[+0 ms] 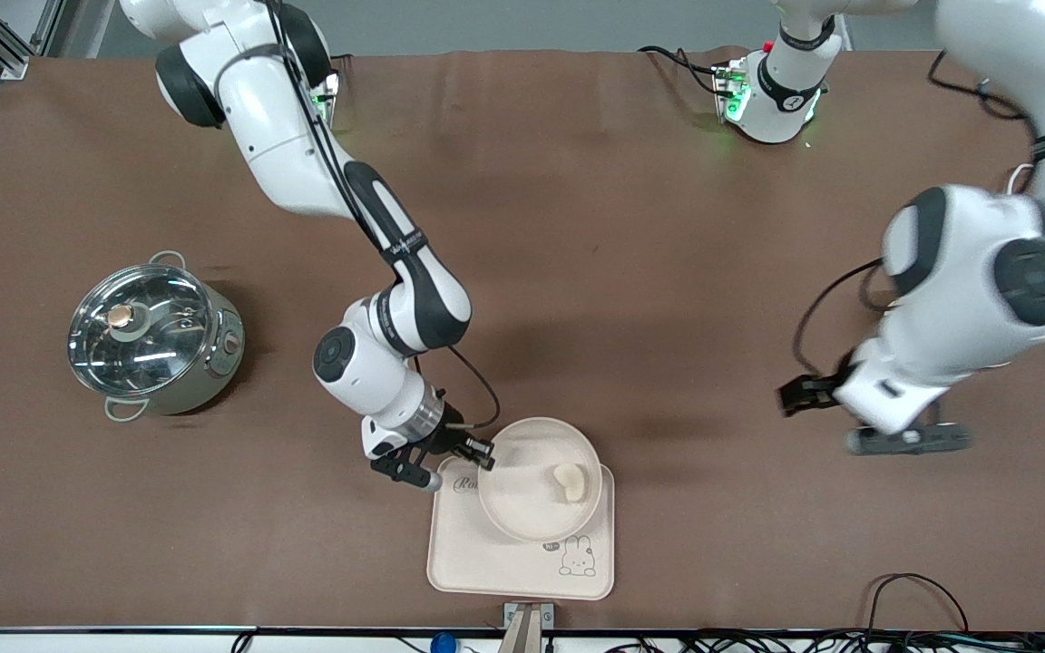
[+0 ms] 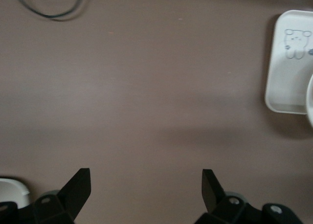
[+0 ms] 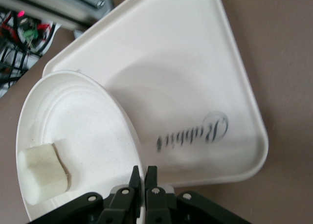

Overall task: Place bun in plate and plate on tray
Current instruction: 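Set the plate down on the tray and open the right gripper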

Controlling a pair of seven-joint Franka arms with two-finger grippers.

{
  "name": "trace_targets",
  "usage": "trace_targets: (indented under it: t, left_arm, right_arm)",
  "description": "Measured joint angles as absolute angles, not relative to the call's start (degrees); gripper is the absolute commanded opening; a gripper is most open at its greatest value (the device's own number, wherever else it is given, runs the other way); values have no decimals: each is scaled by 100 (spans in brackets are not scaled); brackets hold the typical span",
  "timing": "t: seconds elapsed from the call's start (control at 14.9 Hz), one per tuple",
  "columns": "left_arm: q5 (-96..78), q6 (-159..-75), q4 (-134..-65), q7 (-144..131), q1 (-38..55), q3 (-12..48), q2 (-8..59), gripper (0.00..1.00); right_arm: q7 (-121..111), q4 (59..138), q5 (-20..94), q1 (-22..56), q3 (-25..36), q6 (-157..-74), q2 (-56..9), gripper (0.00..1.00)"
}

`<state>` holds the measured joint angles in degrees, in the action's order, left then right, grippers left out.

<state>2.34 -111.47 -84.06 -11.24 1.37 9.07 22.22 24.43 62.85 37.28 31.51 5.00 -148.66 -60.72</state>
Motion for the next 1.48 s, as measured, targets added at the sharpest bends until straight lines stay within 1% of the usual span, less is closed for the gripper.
trace_targets:
  t: [0.13,0.27,0.4,0.54,0.74,0.87,1.01,1.08,1.14,1.21,1.28,1.48]
  left_arm:
    - [233,-10480,-8406,-971,-53,917,1732,100]
    - [233,-9952,-8471,-967,-52,944,1168,100]
    - [233,-9716,-8720,-969,-43,965,603,100]
    - [233,-9442,-8959,-973,-42,964,189,100]
    - [233,-9185,-8988,-985,-42,948,-38,100]
    - [233,-8946,-8865,-987,-43,940,-29,100]
    - [232,-8892,-8787,-987,-42,940,5,100]
    - [232,-8892,-8758,-987,-42,940,25,100]
    - [221,-8892,-8734,-987,-43,939,40,100]
    - [204,-8892,-8719,-987,-43,939,48,100]
    - [190,-8892,-8712,-993,-44,938,51,100]
    - [153,-8892,-8709,-1009,-48,929,53,100]
  right_arm:
    - [2425,5901,3728,2982,527,-14883,-6437,0]
    - [2355,5679,3728,2860,553,-14883,-6656,0]
    - [2220,5592,3728,2838,598,-14883,-6748,0]
    - [2159,5566,3728,2842,605,-14883,-6790,0]
    - [2118,5565,3711,2906,603,-14906,-6811,0]
    - [2113,5584,3703,3026,602,-15007,-6831,0]
    - [2113,5637,3703,3143,603,-15229,-6856,0]
    - [2113,5649,3703,3180,602,-15277,-6858,12]
    - [2114,5650,3703,3198,603,-15294,-6858,56]
    - [2114,5654,3703,3198,605,-15295,-6860,84]
    - [2114,5660,3704,3184,610,-15295,-6860,100]
    - [2113,5643,3703,3112,616,-15293,-6836,100]
